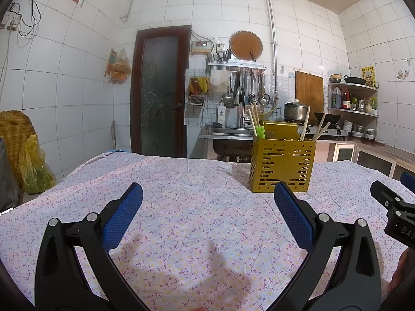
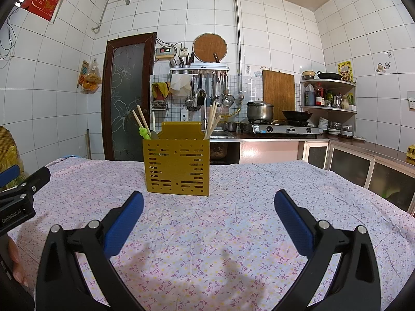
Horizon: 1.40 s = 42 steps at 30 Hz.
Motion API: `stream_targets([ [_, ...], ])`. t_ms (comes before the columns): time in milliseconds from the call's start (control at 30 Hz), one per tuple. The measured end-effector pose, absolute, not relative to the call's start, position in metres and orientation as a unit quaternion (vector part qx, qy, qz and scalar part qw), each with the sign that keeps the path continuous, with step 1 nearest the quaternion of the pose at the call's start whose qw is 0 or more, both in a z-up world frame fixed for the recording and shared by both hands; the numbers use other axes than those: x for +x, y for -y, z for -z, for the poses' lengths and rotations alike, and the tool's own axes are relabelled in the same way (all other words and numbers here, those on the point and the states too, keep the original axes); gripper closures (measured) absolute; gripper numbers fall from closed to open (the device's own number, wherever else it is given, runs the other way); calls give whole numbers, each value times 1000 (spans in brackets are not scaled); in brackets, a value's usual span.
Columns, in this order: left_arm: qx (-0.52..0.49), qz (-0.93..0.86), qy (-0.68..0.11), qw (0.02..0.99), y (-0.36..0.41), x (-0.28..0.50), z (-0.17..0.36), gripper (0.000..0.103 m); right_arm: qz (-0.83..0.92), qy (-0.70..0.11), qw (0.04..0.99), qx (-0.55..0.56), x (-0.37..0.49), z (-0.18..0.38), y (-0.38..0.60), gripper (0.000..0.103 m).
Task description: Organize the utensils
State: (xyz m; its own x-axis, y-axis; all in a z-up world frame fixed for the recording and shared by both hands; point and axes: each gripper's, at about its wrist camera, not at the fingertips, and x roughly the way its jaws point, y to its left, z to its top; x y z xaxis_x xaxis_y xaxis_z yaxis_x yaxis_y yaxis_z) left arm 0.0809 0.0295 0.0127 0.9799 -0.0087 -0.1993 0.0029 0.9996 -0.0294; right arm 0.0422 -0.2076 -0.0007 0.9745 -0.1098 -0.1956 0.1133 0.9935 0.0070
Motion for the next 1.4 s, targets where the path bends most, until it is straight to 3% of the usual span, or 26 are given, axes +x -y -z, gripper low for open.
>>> stream_targets([
  [1400, -18, -6, -96, 995, -38, 83, -21, 5, 57, -99, 993, 8, 42, 1, 209, 5],
])
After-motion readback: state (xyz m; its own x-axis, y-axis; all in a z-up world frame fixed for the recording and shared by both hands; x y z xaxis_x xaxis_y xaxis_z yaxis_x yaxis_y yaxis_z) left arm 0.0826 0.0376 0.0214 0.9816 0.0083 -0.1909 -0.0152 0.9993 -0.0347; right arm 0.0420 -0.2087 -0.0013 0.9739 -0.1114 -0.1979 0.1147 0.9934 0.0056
